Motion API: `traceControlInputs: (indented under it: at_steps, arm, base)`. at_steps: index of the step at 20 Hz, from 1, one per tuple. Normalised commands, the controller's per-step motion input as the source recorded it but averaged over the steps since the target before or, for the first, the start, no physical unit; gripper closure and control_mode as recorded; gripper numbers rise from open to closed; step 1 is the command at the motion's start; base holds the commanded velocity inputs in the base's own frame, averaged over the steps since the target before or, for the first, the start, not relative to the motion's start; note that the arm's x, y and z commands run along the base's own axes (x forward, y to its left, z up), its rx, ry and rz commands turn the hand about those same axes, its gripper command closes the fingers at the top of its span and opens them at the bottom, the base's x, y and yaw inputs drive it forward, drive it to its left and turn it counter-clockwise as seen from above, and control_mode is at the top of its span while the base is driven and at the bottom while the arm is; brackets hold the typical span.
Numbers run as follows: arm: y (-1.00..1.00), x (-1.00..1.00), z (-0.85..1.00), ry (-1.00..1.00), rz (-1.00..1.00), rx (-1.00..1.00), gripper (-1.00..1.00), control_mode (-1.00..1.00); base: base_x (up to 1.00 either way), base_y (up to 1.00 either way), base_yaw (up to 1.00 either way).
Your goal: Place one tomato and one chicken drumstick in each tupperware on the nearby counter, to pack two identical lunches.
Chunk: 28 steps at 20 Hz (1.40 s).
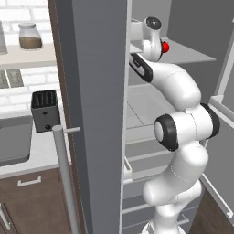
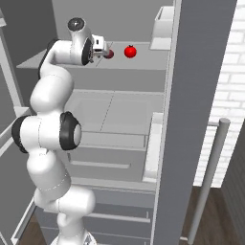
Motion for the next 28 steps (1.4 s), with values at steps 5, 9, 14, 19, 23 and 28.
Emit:
traceControlInputs:
  at_steps: [5, 9, 14, 19, 23, 28]
  arm:
    - [0.00, 0.04, -0.57, -0.04, 0.00, -0.02, 1.00, -1.00]
    - [0.00, 0.11, -0.21, -0.12, 0.00, -0.01, 1.00, -1.00]
    - [-0.20, -0.93, 0.26, -0.48, 0.00, 0.09, 1.00, -1.00]
    - [-0.30, -1.00, 0.45, -0.58, 0.00, 0.16, 1.00, -1.00]
    - [-0.32, -1.00, 0.42, -0.39, 0.00, 0.17, 1.00, -1.00]
    - [-0.43, -1.00, 0.30, -0.08, 0.00, 0.11, 1.00, -1.00]
  base:
    - [0.00, 0.00, 0.00]
    - [0.00, 0.00, 0.00]
    - [0.00, 0.00, 0.00]
    - [0.00, 0.00, 0.00]
    - [0.00, 0.00, 0.00]
    - [0.00, 0.00, 0.00]
